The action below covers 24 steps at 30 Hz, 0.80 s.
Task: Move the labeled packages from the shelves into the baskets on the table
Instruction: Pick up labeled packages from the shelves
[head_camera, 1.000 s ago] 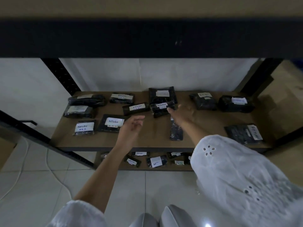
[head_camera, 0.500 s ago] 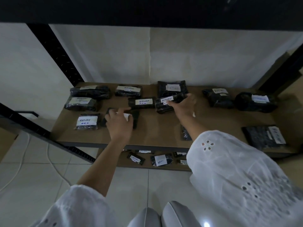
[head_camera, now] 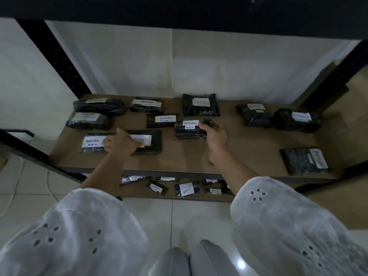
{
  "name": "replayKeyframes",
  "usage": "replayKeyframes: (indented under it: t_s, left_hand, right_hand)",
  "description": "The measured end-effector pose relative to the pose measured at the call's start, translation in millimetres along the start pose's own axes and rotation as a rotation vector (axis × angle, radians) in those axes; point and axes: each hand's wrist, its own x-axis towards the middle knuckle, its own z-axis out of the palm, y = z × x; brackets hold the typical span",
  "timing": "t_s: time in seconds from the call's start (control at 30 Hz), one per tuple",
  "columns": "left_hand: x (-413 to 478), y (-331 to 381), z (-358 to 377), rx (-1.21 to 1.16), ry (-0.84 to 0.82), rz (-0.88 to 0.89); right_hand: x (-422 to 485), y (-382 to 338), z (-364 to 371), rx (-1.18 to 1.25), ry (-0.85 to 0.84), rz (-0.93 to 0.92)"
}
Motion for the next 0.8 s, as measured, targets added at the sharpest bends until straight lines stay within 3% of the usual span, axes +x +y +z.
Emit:
replayKeyframes:
  t_s: [0.17, 0.27, 0.47, 0.63, 0.8]
  left_hand:
    - [-15, 5, -9, -0.398, 0.033, -0.052]
    - [-34, 3, -22, -0.513, 0.066, -0.016]
    - [-127, -9, -46, -0.885, -0.009, 0.04]
    - [-231, -5, -71, -1.227, -0.127, 0.007]
    - [-317, 16, -78, -1.322, -0.28, 0.039]
  right_hand:
    - [-18, -2, -8, 0.093, -0.057, 0.085]
    - [-39, -14, -17, 0.208, -0.116, 0.17]
    - [-113, -55, -66, 0.307, -0.127, 0.324]
    - [-192, -100, -132, 0.371, -0.114, 0.287]
    - [-244, -134, -199, 0.418, -0.072, 0.163]
